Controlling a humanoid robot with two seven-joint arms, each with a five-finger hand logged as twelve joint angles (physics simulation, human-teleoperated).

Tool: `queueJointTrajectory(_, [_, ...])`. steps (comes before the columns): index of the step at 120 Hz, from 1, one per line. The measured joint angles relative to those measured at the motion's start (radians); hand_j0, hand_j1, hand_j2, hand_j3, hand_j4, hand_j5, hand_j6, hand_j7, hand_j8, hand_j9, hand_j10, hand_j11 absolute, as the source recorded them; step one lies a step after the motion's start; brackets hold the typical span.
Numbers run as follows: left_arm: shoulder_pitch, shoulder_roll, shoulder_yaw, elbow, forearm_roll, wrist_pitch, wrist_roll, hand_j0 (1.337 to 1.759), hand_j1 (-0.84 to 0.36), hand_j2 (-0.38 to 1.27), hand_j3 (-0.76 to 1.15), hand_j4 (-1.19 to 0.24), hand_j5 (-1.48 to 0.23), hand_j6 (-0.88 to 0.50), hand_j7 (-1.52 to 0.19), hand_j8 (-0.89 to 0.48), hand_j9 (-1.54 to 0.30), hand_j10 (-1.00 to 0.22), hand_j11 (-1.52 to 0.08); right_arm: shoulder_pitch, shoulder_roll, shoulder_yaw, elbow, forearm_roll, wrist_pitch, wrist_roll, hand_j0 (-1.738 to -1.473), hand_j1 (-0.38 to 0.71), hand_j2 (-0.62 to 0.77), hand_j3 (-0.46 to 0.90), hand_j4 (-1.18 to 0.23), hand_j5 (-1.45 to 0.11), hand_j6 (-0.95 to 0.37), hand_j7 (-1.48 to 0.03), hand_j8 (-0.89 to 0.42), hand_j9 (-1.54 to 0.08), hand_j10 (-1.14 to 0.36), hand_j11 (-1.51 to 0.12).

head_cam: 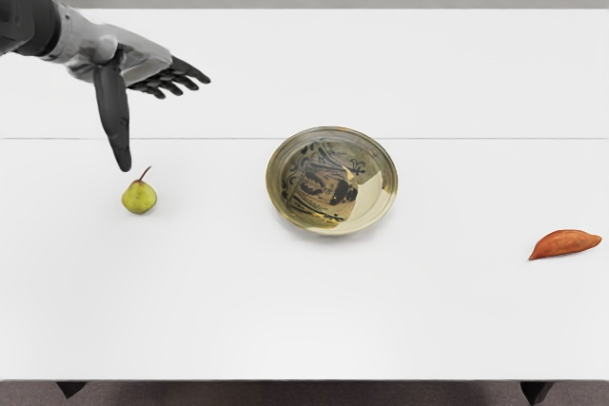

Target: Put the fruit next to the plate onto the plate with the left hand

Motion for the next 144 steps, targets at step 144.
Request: queueJointTrajectory(144, [0.439,-0.116,-0.163,-0.208,-0.067,1.029,0.233,1.658,0.35,0.0,0.0,0.0,0.0,0.0,0.0,0.0,0.0,0.0,0.0,0.0,0.0,0.0,0.0,0.0,0.0,0.0,-1.658,-0.34,0.0,0.0,-0.01,-0.01,-0.01,-0.01,-0.01,-0.01,-0.01,-0.01])
